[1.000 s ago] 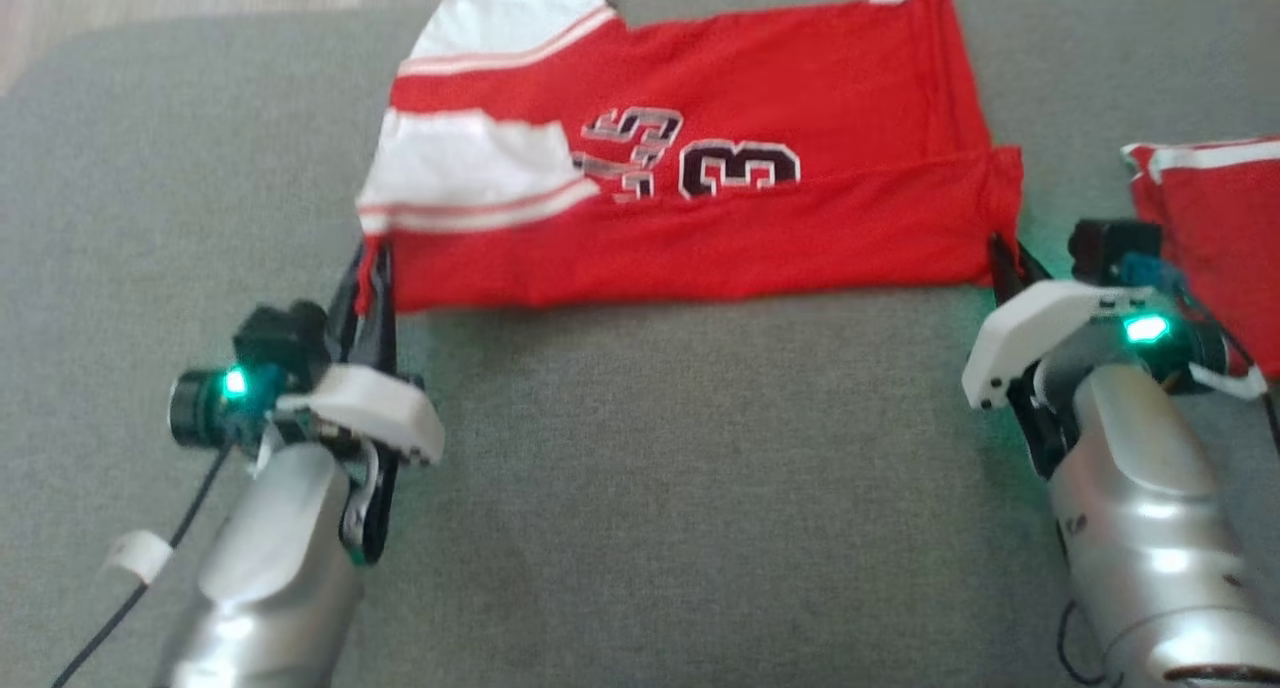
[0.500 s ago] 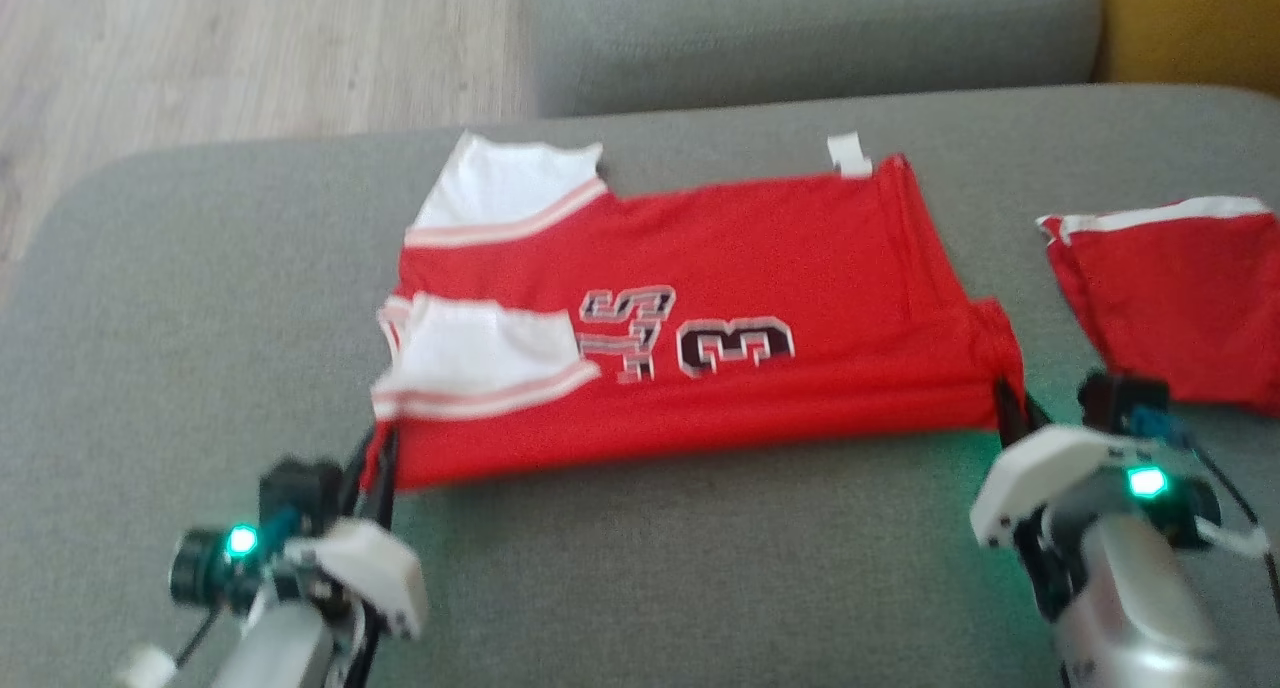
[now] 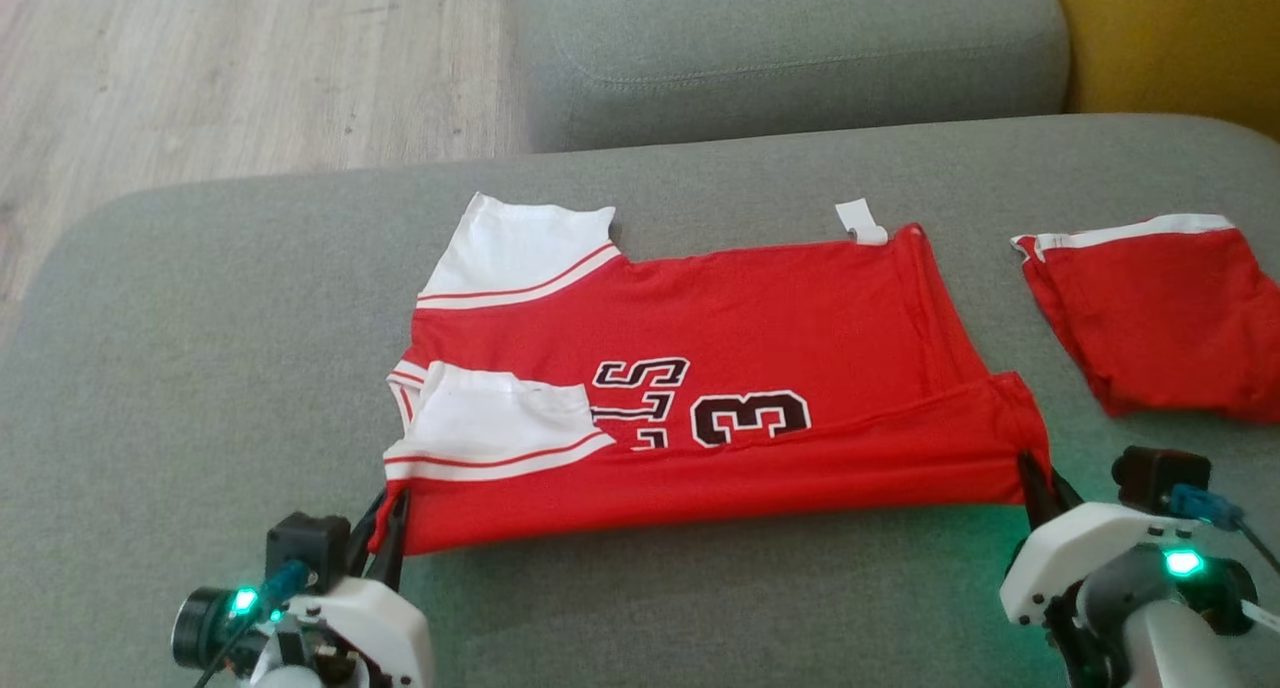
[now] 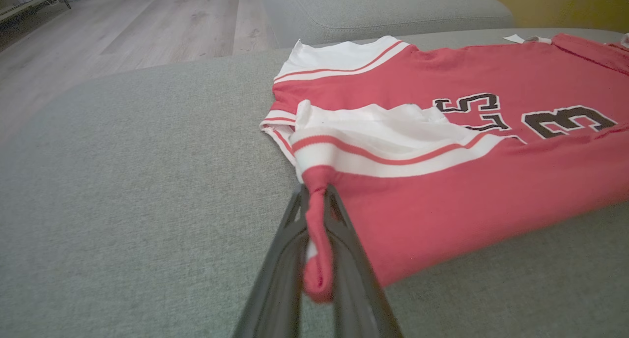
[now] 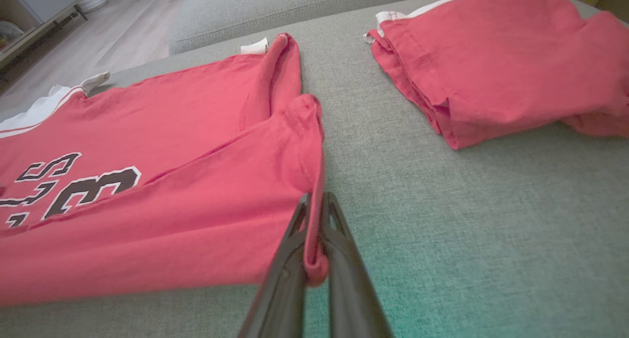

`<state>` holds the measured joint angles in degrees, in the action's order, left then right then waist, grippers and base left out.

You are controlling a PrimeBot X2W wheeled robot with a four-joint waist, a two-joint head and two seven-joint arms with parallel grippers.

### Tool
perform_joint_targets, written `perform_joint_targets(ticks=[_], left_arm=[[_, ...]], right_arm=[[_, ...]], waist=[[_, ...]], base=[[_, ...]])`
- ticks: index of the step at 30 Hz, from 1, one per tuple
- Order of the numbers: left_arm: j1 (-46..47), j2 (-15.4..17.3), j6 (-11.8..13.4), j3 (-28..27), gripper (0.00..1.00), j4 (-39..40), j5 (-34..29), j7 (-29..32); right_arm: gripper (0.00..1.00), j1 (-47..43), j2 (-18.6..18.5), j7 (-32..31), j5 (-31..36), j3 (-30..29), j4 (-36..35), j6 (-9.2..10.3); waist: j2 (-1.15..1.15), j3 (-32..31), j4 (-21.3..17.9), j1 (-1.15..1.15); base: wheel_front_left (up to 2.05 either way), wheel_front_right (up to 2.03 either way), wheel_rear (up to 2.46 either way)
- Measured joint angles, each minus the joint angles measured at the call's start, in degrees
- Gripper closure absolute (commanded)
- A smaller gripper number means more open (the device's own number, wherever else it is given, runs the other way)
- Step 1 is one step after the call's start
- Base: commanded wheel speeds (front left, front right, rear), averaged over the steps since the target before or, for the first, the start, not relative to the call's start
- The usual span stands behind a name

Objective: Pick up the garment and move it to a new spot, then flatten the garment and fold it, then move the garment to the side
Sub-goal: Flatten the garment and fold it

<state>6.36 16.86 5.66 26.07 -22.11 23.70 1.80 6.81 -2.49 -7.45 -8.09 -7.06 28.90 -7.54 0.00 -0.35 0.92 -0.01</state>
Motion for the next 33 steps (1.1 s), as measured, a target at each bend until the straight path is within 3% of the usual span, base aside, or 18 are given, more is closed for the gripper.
perform_joint_targets(ticks=[3, 4, 5, 6, 7, 13, 16, 23, 28, 33], left_arm=[[0.0, 0.3, 0.5, 0.0, 1.00, 0.9, 0.0, 0.7], [0.0, 0.3, 0.7, 0.1, 1.00, 1.1, 0.0, 0.9], [0.0, 0.4, 1.0, 0.1, 1.00, 1.3, 0.0, 1.0], [0.0, 0.4, 1.2, 0.1, 0.68, 1.4, 0.0, 1.2], [0.0, 0.4, 1.6, 0.1, 0.00, 1.5, 0.0, 1.2], [0.1, 0.4, 4.4, -1.4, 0.00, 4.1, -0.2, -3.7], [0.9, -0.1, 4.3, -2.1, 0.00, 5.8, -0.1, -7.9], [8.1, -1.2, 1.4, -3.6, 0.00, 8.4, -0.1, -14.4], [18.1, 0.3, -1.5, -3.4, 0.00, 6.3, -1.3, -11.9], [30.3, 4.4, -6.3, -2.9, 0.00, -2.1, -1.5, -2.5]], right_arm=[[1.00, -0.9, 0.0, -1.5, -0.8, 0.0, -2.6, 0.00], [0.22, -1.0, 0.0, -1.5, -1.1, 0.0, -3.5, 0.00], [0.00, -1.2, 0.0, -1.3, -1.4, 0.0, -4.5, 0.00], [0.00, -1.3, 0.0, -0.9, -1.6, 0.0, -5.3, 0.00], [0.00, -1.5, 0.0, -0.3, -1.6, -0.2, -6.1, 0.00], [0.00, -1.5, 0.0, 7.6, -5.2, 0.8, -10.2, 0.00], [0.00, -1.2, 0.0, 12.0, -4.9, 2.7, -10.5, 0.00], [0.00, 2.2, -0.1, 19.0, -7.3, 6.3, -11.3, 0.01], [0.00, 5.8, -0.1, 20.2, -7.7, 8.2, -12.8, 0.01], [0.00, 8.8, -0.1, 20.7, -10.7, 11.0, -14.2, 0.01]], waist=[[0.00, 0.5, 0.0, 0.01], [0.00, 0.6, 0.0, 0.01], [0.00, 0.8, 0.0, 0.01], [0.00, 1.0, 0.0, 0.01], [0.00, 1.2, -0.1, 0.01], [0.00, 2.6, -0.6, 0.01], [0.00, 3.5, -1.2, 0.01], [0.00, 7.4, -3.0, 0.01], [0.00, 11.9, -4.6, 0.02], [0.00, 16.4, -6.8, 0.02]], base=[[0.00, 0.00, 0.00], [0.00, 0.00, 0.00], [0.00, 0.00, 0.00], [0.00, 0.00, 0.00], [0.00, 0.00, 0.00], [0.00, 0.00, 0.00], [0.00, 0.00, 0.00], [0.00, 0.00, 0.00], [0.00, 0.00, 0.00], [0.00, 0.00, 0.00]])
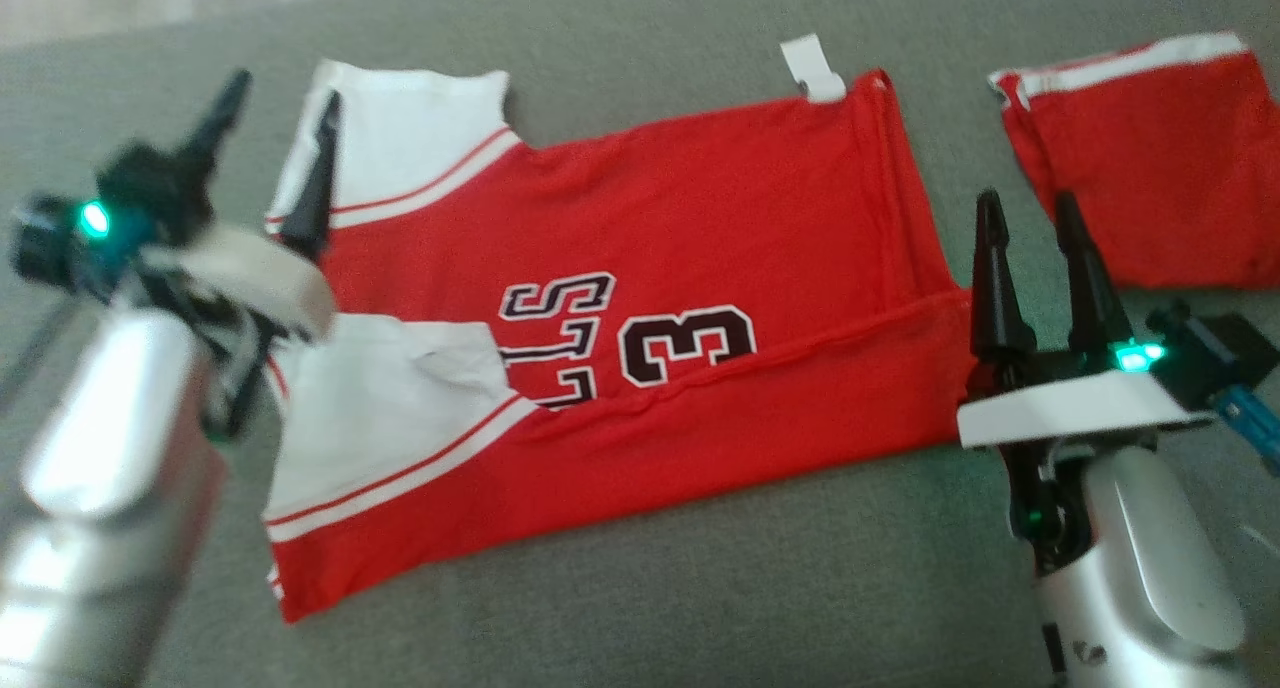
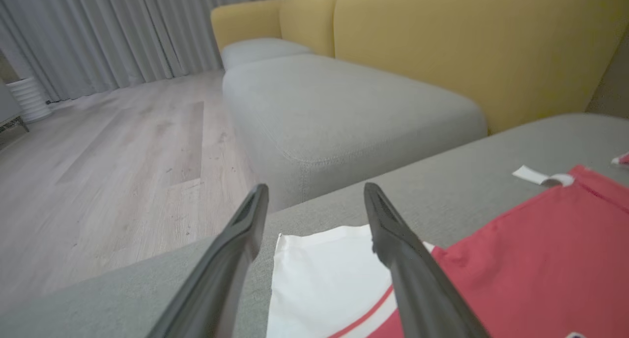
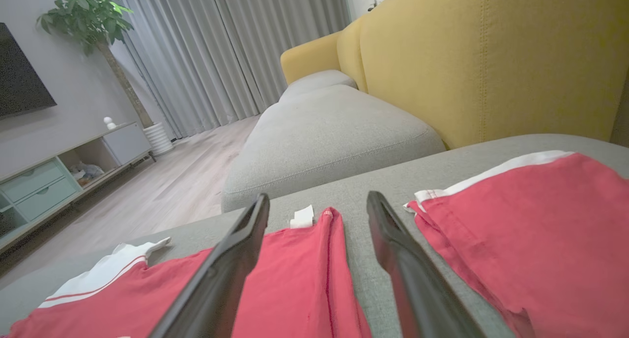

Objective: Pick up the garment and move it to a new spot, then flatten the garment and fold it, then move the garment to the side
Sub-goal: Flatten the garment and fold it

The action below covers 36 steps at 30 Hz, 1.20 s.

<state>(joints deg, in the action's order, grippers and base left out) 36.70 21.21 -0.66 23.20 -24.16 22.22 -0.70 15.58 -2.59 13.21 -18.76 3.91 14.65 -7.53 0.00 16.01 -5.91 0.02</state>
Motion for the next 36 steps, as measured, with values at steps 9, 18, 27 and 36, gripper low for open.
perform_joint_targets(ticks=[9, 18, 27, 36], left_arm=[[14.4, 5.3, -6.4, 3.3, 0.00, -13.9, 2.4, 16.0], [19.4, 8.2, -6.9, 5.6, 0.00, -21.4, 5.6, 19.8], [22.6, 9.1, -6.9, 6.4, 0.00, -26.5, 6.9, 19.3], [23.2, 7.4, -6.9, 8.2, 1.00, -27.1, 12.8, 19.6]], right_arm=[[0.00, 2.7, 0.0, 1.0, -1.2, 3.0, -1.9, -0.01], [0.00, 3.6, 0.0, 1.0, -2.0, 5.1, -2.2, 0.00], [0.00, 3.9, 0.0, 1.2, -1.8, 4.5, -3.4, -0.01], [0.00, 3.9, 0.0, 1.2, -0.3, 3.3, -3.6, 0.00]], waist=[[0.00, 6.8, -5.1, 0.00], [0.00, 10.8, -8.9, 0.00], [0.00, 11.9, -10.3, -0.02], [0.00, 11.7, -9.1, -0.01]], base=[[0.00, 0.00, 0.00], [0.00, 0.00, 0.00], [0.00, 0.00, 0.00], [0.00, 0.00, 0.00]])
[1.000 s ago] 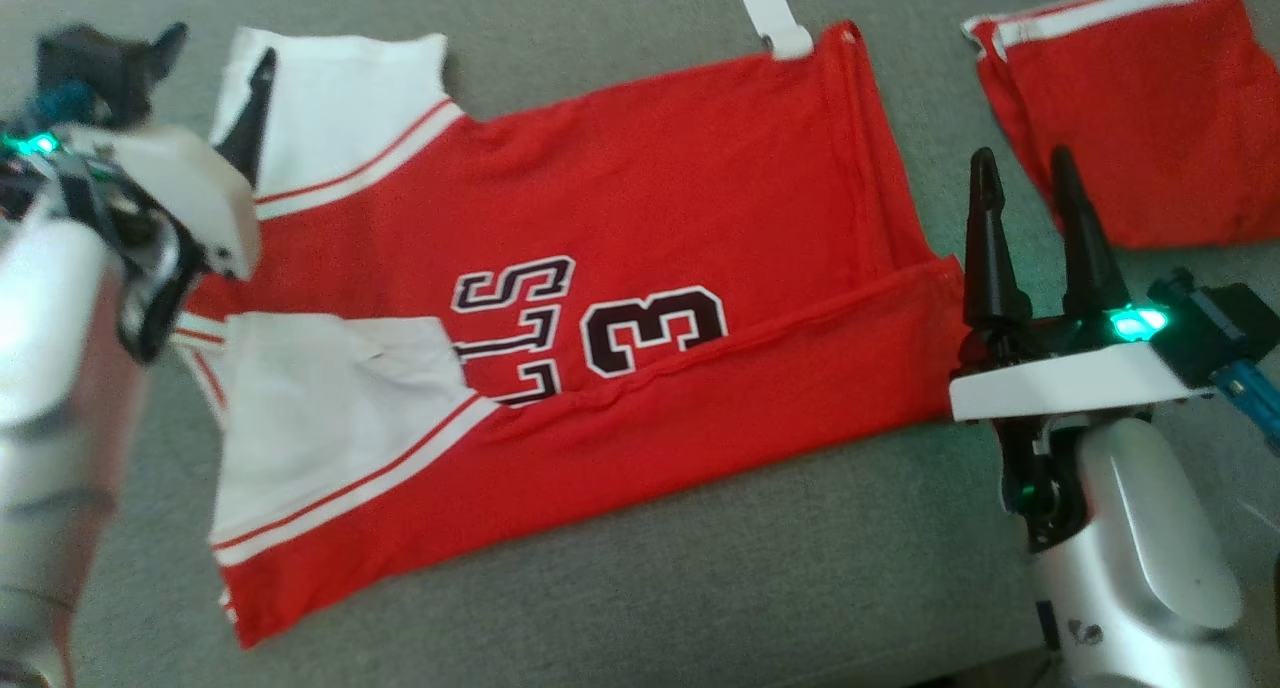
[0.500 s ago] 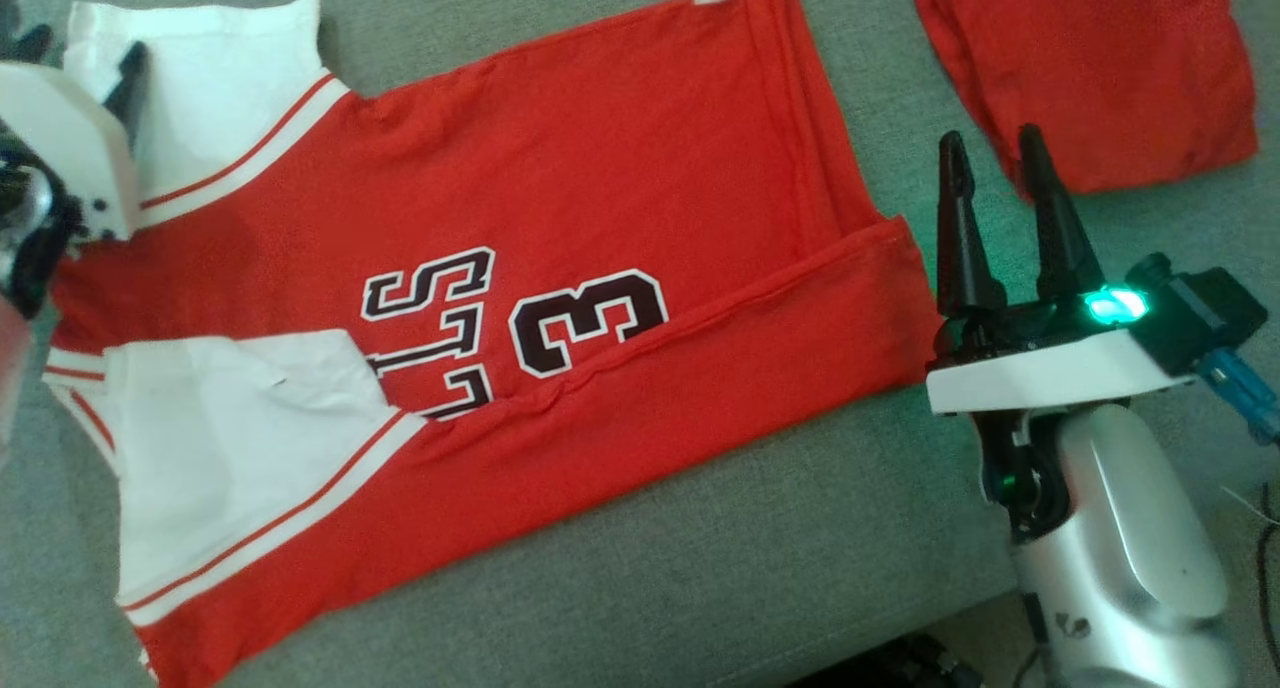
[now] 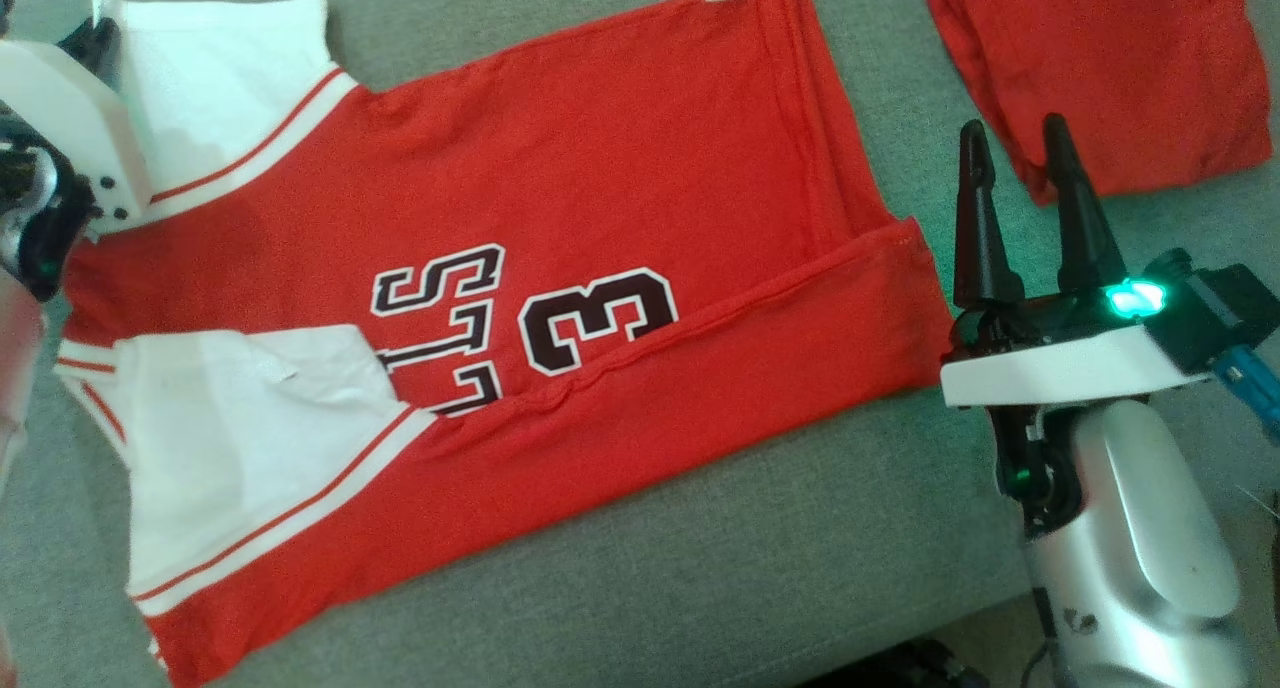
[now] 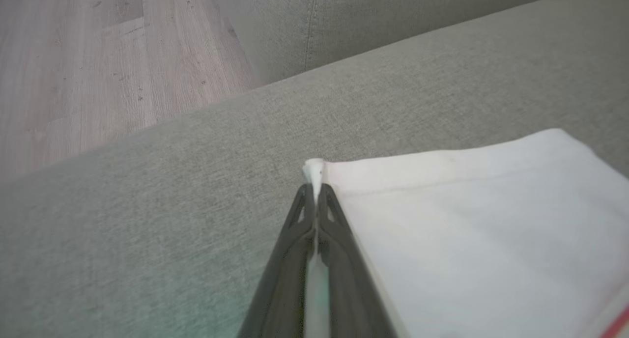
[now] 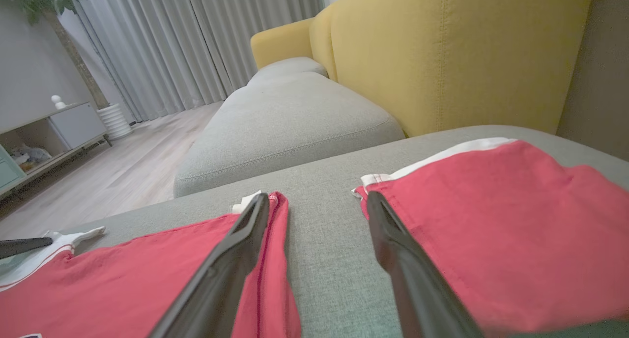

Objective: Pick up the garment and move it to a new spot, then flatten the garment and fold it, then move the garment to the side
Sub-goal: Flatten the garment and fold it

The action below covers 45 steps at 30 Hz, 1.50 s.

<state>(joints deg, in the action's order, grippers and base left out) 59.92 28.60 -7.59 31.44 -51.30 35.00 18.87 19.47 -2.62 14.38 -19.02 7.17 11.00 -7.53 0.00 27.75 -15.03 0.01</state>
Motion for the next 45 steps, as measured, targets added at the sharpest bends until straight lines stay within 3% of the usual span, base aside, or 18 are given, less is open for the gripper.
perform_joint_targets(ticks=[9, 17, 23, 31, 38, 39, 40, 41, 45], left_arm=[[-1.6, -2.4, 0.0, 3.1, 1.00, 3.3, 2.3, -11.9], [-5.8, -4.2, 0.1, 8.2, 1.00, 13.4, 0.4, -18.5], [-11.2, -4.0, 2.4, 10.5, 1.00, 23.6, -0.4, -17.4], [-13.5, -3.5, 4.8, 12.0, 1.00, 35.9, -0.4, -14.0], [-13.5, -3.0, 5.1, 12.6, 1.00, 38.1, -0.4, -13.1], [-13.4, -3.0, 5.1, 12.6, 1.00, 38.1, -0.4, -13.0], [-13.4, -2.9, 5.1, 12.6, 1.00, 38.1, -0.3, -12.9], [-13.3, -2.8, 5.2, 12.6, 1.00, 38.1, -0.3, -12.9], [-13.1, -2.3, 6.1, 11.9, 1.00, 37.3, -0.3, -12.9]], right_arm=[[0.00, 0.2, 0.0, -3.3, 8.2, -0.9, 0.2, -0.01], [0.00, 4.5, -0.2, -16.1, 15.4, -6.8, 1.9, -0.01], [0.00, 10.1, -3.6, -24.8, 16.2, -7.3, 10.9, -0.01], [0.00, 23.0, -9.3, -30.3, 17.8, -9.5, 28.5, -0.01], [0.00, 29.4, -11.0, -28.9, 19.9, -8.1, 38.2, -0.01], [0.19, 30.4, -11.3, -28.8, 20.0, -7.3, 39.3, -0.01], [0.92, 31.3, -11.5, -28.5, 20.0, -6.6, 40.3, -0.01], [1.00, 32.1, -11.8, -28.1, 20.0, -5.8, 41.2, -0.01], [1.00, 33.6, -12.1, -25.7, 18.7, -3.4, 43.6, -0.01]], waist=[[0.00, -4.0, 3.5, -0.01], [0.00, -8.4, 10.9, -0.01], [0.00, -9.9, 16.1, -0.02], [0.00, -6.6, 19.9, 0.00], [0.00, -3.9, 21.6, 0.00], [0.00, -3.7, 21.8, 0.01], [0.00, -3.6, 21.8, 0.00], [0.00, -3.5, 21.8, 0.00], [0.00, -3.5, 21.0, 0.00]], base=[[0.00, 0.00, 0.00], [0.00, 0.00, 0.00], [0.00, 0.00, 0.00], [0.00, 0.00, 0.00], [0.00, 0.00, 0.00], [0.00, 0.00, 0.00], [0.00, 0.00, 0.00], [0.00, 0.00, 0.00], [0.00, 0.00, 0.00]])
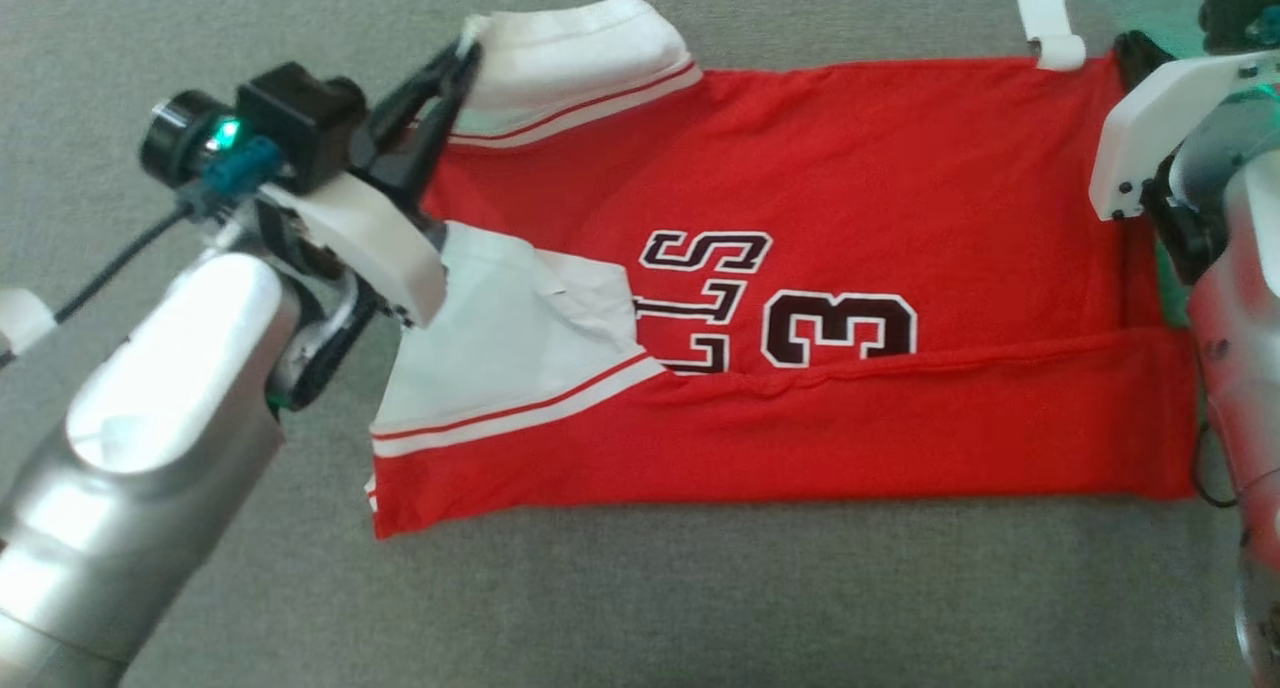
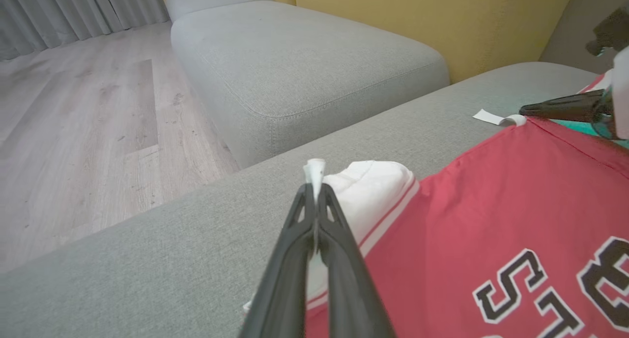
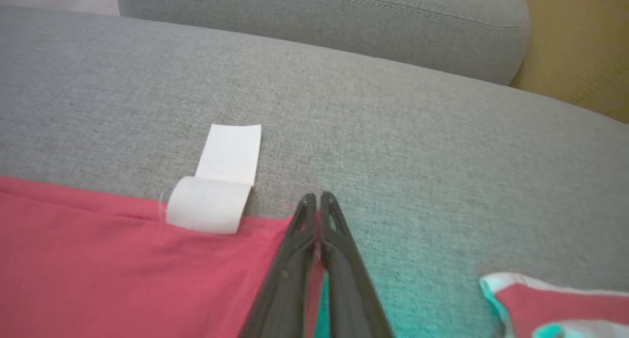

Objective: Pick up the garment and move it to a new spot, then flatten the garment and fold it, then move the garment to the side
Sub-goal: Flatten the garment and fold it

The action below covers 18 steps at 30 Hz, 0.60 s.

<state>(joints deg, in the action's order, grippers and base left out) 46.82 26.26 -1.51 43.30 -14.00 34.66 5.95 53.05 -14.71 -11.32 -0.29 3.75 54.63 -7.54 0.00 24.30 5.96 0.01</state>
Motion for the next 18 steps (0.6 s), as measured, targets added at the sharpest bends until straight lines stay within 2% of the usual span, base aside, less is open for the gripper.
perform_joint_targets(ticks=[6, 13, 18], left_arm=[[3.2, 1.2, 1.1, -2.4, 1.00, -3.6, -0.6, -1.8], [12.2, 1.5, 1.5, -4.5, 1.00, -10.9, -3.3, -5.5], [18.4, 0.1, 1.1, -5.0, 1.00, -18.1, -4.5, -9.3]], right_arm=[[1.00, 3.1, -0.3, 6.6, -6.5, 4.1, -0.3, 0.00], [1.00, 8.0, -0.8, 11.5, -17.6, 10.4, -4.3, 0.00], [1.00, 9.6, -2.0, 15.1, -23.7, 12.8, -5.3, 0.00]], waist=[[0.00, -0.3, -2.3, 0.00], [0.00, 0.6, -4.9, 0.00], [0.00, 1.7, -5.6, 0.00]], base=[[0.00, 0.00, 0.00], [0.00, 0.00, 0.00], [0.00, 0.00, 0.00]])
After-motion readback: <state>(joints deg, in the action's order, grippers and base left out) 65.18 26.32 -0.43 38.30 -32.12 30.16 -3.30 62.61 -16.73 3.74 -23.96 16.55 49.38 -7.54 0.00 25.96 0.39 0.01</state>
